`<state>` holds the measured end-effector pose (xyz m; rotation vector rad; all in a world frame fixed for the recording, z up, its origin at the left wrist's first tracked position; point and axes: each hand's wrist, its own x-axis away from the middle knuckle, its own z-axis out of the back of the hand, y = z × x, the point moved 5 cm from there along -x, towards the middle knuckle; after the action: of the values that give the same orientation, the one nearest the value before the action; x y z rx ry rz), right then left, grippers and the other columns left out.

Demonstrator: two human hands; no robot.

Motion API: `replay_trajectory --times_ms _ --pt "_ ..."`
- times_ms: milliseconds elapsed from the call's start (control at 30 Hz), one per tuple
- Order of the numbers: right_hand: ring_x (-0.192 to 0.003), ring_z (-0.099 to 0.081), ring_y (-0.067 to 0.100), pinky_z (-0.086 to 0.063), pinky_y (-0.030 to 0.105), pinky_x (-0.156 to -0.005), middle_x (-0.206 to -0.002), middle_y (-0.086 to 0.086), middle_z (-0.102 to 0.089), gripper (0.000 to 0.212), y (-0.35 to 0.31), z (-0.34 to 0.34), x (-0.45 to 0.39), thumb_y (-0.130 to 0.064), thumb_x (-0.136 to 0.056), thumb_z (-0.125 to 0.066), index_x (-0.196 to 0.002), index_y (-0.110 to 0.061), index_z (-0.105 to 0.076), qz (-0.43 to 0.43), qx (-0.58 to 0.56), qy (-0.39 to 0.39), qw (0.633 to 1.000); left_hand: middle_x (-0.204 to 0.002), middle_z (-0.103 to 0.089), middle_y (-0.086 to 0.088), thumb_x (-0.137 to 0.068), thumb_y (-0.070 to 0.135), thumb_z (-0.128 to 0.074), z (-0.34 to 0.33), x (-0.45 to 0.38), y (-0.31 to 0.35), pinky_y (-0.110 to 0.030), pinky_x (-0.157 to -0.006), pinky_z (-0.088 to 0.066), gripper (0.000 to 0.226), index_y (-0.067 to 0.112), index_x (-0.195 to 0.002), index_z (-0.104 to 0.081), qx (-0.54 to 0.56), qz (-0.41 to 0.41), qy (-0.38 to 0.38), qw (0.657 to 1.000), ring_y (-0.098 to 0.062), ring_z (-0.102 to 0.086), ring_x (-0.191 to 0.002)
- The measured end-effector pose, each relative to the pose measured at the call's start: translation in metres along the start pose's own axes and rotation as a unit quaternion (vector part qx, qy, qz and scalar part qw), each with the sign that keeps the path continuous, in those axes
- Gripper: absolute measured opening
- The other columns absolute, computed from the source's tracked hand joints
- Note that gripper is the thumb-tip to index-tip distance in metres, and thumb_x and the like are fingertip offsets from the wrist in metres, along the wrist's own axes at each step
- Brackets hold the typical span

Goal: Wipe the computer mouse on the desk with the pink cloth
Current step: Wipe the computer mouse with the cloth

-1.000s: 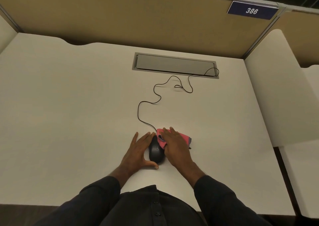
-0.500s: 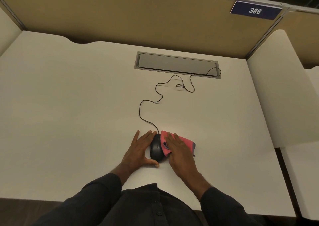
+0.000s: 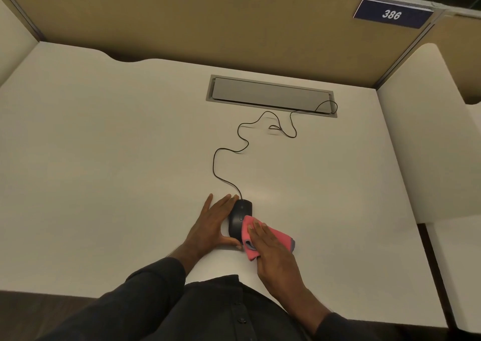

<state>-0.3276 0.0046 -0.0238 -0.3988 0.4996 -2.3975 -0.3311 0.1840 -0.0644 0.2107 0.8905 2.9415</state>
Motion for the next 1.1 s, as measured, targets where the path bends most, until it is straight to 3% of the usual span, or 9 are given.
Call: replay_trajectory --times_ms 67,300,367,433,533,633,767,900,1100 --pt "-0.105 -0.067 0.033 0.023 0.011 -0.097 -0.121 0.016 -0.067 0.079 -0.005 0.003 0.003 -0.003 -0.044 -0.097 -0.117 0.002 -0.067 -0.004 0.016 -0.023 1.0 -0.163 -0.017 -0.003 -0.065 0.081 -0.064 0.0 0.0 0.0 -0.05 -0.123 0.002 0.124 0.016 -0.156 -0.011 -0.004 0.0 -0.001 1.0 -0.014 -0.009 -0.151" --pt "-0.105 -0.069 0.022 0.022 0.011 -0.099 -0.119 0.006 -0.069 0.085 -0.016 0.012 0.015 -0.017 -0.035 -0.1 -0.114 -0.008 -0.072 0.017 0.076 -0.009 0.997 -0.163 -0.018 -0.004 -0.066 0.079 -0.066 -0.002 0.0 -0.001 -0.046 -0.123 0.005 0.122 0.019 -0.156 -0.009 0.005 0.001 0.005 1.0 -0.016 -0.009 -0.151" --pt "-0.103 -0.069 0.021 -0.002 0.01 -0.105 -0.117 0.005 -0.07 0.085 -0.015 0.012 0.014 -0.019 -0.033 -0.1 -0.112 -0.008 -0.073 0.021 0.09 -0.007 0.996 -0.163 -0.017 -0.004 -0.066 0.079 -0.065 -0.002 0.0 -0.001 -0.045 -0.123 0.007 0.122 0.019 -0.156 -0.008 0.006 0.004 0.002 1.0 -0.015 -0.008 -0.151" --pt "-0.101 -0.07 0.023 -0.04 0.03 -0.094 -0.115 0.007 -0.071 0.086 -0.015 0.011 0.015 -0.017 -0.03 -0.101 -0.11 -0.006 -0.073 0.033 0.099 -0.007 0.994 -0.163 -0.015 -0.003 -0.066 0.079 -0.065 -0.003 -0.001 -0.002 -0.044 -0.122 0.009 0.123 0.02 -0.156 -0.007 0.005 0.006 0.0 1.0 -0.015 -0.006 -0.151" --pt "-0.099 -0.071 0.023 -0.052 0.038 -0.082 -0.113 0.007 -0.072 0.087 -0.016 0.013 0.015 -0.019 -0.027 -0.101 -0.109 -0.006 -0.074 0.039 0.093 -0.011 0.995 -0.164 -0.014 -0.002 -0.067 0.08 -0.064 -0.004 0.0 -0.002 -0.044 -0.122 0.01 0.122 0.022 -0.156 -0.004 0.001 0.005 -0.002 1.0 -0.014 -0.005 -0.151" --pt "-0.107 -0.067 0.028 -0.047 0.043 -0.089 -0.122 0.011 -0.067 0.082 -0.012 0.009 0.018 -0.015 -0.04 -0.099 -0.116 -0.003 -0.07 0.017 0.07 -0.046 0.996 -0.164 -0.014 -0.002 -0.066 0.084 -0.059 -0.004 0.0 -0.003 -0.044 -0.122 0.01 0.122 0.024 -0.155 -0.001 0.001 0.004 -0.002 1.0 -0.012 -0.002 -0.151" --pt "-0.134 -0.042 0.037 -0.015 0.051 -0.107 -0.149 0.013 -0.039 0.072 -0.01 0.007 0.019 -0.009 -0.078 -0.079 -0.141 -0.004 -0.044 0.027 0.088 -0.043 0.995 -0.164 -0.012 -0.001 -0.065 0.084 -0.059 -0.006 -0.001 -0.005 -0.039 -0.121 0.014 0.124 0.023 -0.156 -0.002 0.0 0.004 0.001 1.0 -0.006 0.004 -0.148" --pt "-0.102 -0.07 0.022 -0.047 0.039 -0.087 -0.117 0.007 -0.07 0.084 -0.014 0.012 0.02 -0.024 -0.033 -0.1 -0.111 -0.007 -0.074 0.031 0.075 -0.031 0.996 -0.164 -0.012 -0.001 -0.065 0.086 -0.057 -0.007 0.0 -0.006 -0.042 -0.122 0.012 0.124 0.024 -0.156 -0.001 -0.003 0.003 -0.004 1.0 -0.009 0.001 -0.15" --pt "-0.11 -0.065 0.032 -0.047 0.049 -0.09 -0.126 0.013 -0.064 0.077 -0.011 0.011 0.022 -0.011 -0.049 -0.096 -0.12 -0.002 -0.067 0.054 0.085 0.018 0.995 -0.164 -0.011 0.002 -0.066 0.087 -0.056 -0.006 0.0 -0.006 -0.044 -0.123 0.009 0.123 0.023 -0.157 -0.003 0.0 0.0 -0.001 1.0 -0.006 0.002 -0.15"
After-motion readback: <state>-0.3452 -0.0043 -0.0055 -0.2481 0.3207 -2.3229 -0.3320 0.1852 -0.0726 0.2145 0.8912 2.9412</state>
